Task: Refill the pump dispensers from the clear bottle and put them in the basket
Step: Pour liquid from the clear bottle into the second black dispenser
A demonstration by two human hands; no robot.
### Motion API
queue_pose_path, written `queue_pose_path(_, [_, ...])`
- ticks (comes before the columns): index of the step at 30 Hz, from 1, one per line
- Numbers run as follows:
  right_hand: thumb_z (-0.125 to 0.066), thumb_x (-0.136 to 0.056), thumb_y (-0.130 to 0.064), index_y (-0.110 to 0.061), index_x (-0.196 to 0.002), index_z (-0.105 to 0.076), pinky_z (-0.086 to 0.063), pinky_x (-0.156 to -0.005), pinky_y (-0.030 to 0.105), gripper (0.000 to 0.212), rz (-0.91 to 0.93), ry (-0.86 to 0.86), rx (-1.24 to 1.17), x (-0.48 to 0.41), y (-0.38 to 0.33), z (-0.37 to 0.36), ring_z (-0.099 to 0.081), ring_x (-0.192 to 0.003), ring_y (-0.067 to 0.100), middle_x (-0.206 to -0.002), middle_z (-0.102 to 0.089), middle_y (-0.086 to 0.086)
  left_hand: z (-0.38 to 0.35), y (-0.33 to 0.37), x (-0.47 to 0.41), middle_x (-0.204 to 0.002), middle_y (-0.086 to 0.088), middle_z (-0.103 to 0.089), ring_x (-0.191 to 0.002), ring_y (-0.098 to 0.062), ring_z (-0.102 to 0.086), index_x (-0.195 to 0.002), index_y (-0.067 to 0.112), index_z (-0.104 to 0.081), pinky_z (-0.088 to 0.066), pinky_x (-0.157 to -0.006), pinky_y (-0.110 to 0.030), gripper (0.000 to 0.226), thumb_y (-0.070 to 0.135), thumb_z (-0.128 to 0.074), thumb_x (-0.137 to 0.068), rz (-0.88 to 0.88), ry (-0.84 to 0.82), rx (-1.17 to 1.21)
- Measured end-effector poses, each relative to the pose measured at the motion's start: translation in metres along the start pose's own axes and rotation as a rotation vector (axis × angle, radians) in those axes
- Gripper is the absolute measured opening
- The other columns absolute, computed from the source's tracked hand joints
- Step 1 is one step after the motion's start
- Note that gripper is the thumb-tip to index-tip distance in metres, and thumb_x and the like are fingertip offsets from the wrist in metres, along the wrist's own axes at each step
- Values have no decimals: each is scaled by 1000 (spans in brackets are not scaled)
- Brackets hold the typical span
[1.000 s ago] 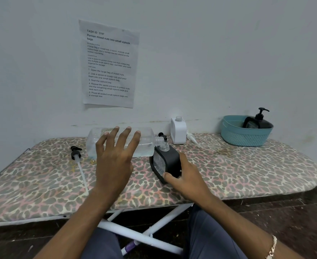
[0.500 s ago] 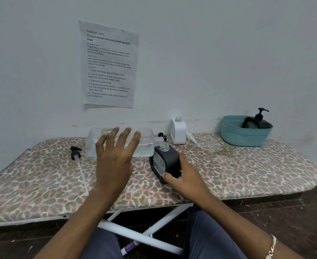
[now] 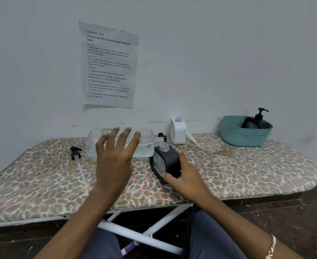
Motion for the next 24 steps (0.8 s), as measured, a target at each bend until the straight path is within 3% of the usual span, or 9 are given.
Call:
queue_pose_path(12, [-72,-89,-35,-36,-131,-43,-57,-70,19,51,-1,-2,3,0,1,0,-64,-90,-3,-104,-67,-12,2,1,0,-145,-12,-62,-140,-40,-51,-142,18,-62,-30,-112,-55,86,-17,-67,-63,-4,14,1])
queue_pose_path(24, [-72,-89,-33,-39,-125,-40,-49,-67,10,48,2,5,4,0,0,0,-60,-91,-9,-102,-64,-17,3,1,0,-145,-12,-62,-140,-40,-50,-141,17,-62,-29,-112,-54,84,-15,-64,-63,-2,12,4])
Point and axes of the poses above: each hand's wrist, its own x-axis away from the middle knuckle, its own z-axis out of the back of the hand, y = z × x, the point moved 10 cm from there along -x, towards the middle knuckle
